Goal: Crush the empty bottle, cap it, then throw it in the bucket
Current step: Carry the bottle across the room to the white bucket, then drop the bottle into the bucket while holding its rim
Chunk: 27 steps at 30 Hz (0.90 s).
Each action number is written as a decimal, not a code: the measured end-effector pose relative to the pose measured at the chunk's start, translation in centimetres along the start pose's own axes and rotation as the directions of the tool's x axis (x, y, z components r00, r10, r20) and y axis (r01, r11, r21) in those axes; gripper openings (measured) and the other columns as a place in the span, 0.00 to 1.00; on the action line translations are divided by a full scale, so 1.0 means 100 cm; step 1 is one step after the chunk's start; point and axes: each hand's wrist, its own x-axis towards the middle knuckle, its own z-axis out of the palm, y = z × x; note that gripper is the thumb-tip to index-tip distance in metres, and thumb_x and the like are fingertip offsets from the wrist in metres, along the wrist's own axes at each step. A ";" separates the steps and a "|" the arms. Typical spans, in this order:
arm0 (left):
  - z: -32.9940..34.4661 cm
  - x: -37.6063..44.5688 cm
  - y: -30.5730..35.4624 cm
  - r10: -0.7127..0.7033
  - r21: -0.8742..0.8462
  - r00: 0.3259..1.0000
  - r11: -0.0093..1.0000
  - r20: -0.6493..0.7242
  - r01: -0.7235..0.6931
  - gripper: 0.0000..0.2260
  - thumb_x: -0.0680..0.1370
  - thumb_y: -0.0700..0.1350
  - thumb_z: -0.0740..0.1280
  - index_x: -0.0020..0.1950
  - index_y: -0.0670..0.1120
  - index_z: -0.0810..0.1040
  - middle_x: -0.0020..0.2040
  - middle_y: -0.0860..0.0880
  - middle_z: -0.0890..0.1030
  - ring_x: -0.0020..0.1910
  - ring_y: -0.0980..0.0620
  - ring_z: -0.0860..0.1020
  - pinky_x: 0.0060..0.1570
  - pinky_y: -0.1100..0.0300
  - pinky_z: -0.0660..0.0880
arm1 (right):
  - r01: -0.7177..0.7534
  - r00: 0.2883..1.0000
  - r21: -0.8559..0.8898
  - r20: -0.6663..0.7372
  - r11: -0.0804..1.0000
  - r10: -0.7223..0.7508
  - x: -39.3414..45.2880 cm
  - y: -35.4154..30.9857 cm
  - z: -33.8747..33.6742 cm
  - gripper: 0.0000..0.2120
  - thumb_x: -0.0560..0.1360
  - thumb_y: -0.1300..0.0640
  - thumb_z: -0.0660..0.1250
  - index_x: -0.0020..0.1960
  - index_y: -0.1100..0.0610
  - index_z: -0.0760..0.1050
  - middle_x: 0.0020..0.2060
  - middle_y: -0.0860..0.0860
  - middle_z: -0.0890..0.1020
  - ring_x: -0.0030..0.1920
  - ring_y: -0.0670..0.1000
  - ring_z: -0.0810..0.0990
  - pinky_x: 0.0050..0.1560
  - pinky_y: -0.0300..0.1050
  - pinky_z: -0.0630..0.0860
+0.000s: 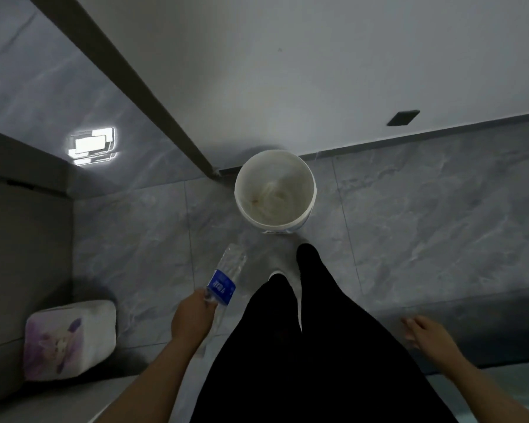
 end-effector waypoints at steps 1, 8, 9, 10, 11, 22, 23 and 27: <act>0.000 0.009 0.010 0.002 0.001 1.000 1.000 -0.004 -0.002 0.10 0.77 0.46 0.63 0.51 0.40 0.76 0.48 0.39 0.83 0.45 0.44 0.79 0.40 0.59 0.68 | 0.019 1.000 -0.010 0.004 1.000 -0.019 0.007 -0.015 -0.003 0.13 0.78 0.64 0.57 0.54 0.70 0.76 0.53 0.68 0.80 0.56 0.66 0.77 0.55 0.55 0.72; 0.009 0.073 0.076 -0.103 -0.147 0.993 0.985 -0.060 0.094 0.08 0.75 0.42 0.66 0.51 0.39 0.77 0.50 0.37 0.83 0.46 0.44 0.79 0.43 0.59 0.69 | 0.165 0.985 0.033 0.039 0.986 -0.166 0.089 -0.136 -0.021 0.13 0.77 0.64 0.56 0.57 0.67 0.74 0.54 0.64 0.81 0.53 0.61 0.79 0.57 0.54 0.72; 0.012 0.084 0.085 -0.111 -0.166 0.992 0.981 -0.060 0.100 0.08 0.75 0.42 0.66 0.51 0.39 0.77 0.50 0.37 0.82 0.45 0.45 0.78 0.44 0.59 0.68 | 0.181 0.982 0.044 0.039 0.982 -0.183 0.103 -0.151 -0.022 0.13 0.77 0.64 0.56 0.58 0.66 0.74 0.54 0.64 0.80 0.53 0.61 0.79 0.58 0.54 0.72; 0.017 0.095 0.095 -0.111 -0.181 0.992 0.979 -0.066 0.097 0.08 0.75 0.42 0.66 0.51 0.39 0.77 0.50 0.37 0.82 0.44 0.47 0.77 0.44 0.59 0.68 | 0.202 0.978 0.050 0.040 0.978 -0.204 0.120 -0.166 -0.021 0.13 0.77 0.63 0.56 0.58 0.66 0.74 0.54 0.64 0.80 0.53 0.61 0.79 0.58 0.54 0.72; 0.022 0.108 0.104 -0.105 -0.194 0.992 0.977 -0.074 0.089 0.08 0.75 0.41 0.66 0.51 0.38 0.77 0.50 0.37 0.82 0.43 0.48 0.76 0.44 0.60 0.67 | 0.220 0.974 0.050 0.045 0.974 -0.222 0.136 -0.181 -0.019 0.14 0.77 0.63 0.56 0.59 0.65 0.73 0.54 0.64 0.80 0.53 0.60 0.79 0.59 0.54 0.72; 0.104 0.278 0.158 -0.082 -0.247 0.995 0.967 -0.049 0.067 0.09 0.75 0.42 0.65 0.52 0.39 0.77 0.50 0.39 0.83 0.49 0.43 0.80 0.45 0.62 0.67 | 0.350 0.937 -0.079 0.051 0.933 -0.347 0.309 -0.264 0.061 0.16 0.78 0.57 0.55 0.62 0.62 0.71 0.59 0.62 0.78 0.58 0.61 0.77 0.63 0.53 0.70; 0.111 0.295 0.159 -0.075 -0.249 0.996 0.966 -0.042 0.062 0.10 0.75 0.42 0.66 0.53 0.39 0.77 0.51 0.40 0.83 0.49 0.43 0.80 0.45 0.62 0.67 | 0.353 0.936 -0.096 0.033 0.931 -0.352 0.325 -0.267 0.072 0.17 0.78 0.57 0.54 0.63 0.62 0.70 0.60 0.62 0.78 0.59 0.61 0.76 0.62 0.51 0.69; 0.139 0.364 0.159 -0.084 -0.287 0.996 0.955 -0.025 0.074 0.07 0.74 0.44 0.66 0.49 0.42 0.77 0.42 0.42 0.83 0.40 0.45 0.80 0.42 0.57 0.75 | 0.414 0.907 -0.123 -0.021 0.902 -0.420 0.390 -0.278 0.114 0.19 0.79 0.56 0.52 0.67 0.62 0.66 0.63 0.64 0.73 0.62 0.61 0.72 0.60 0.49 0.68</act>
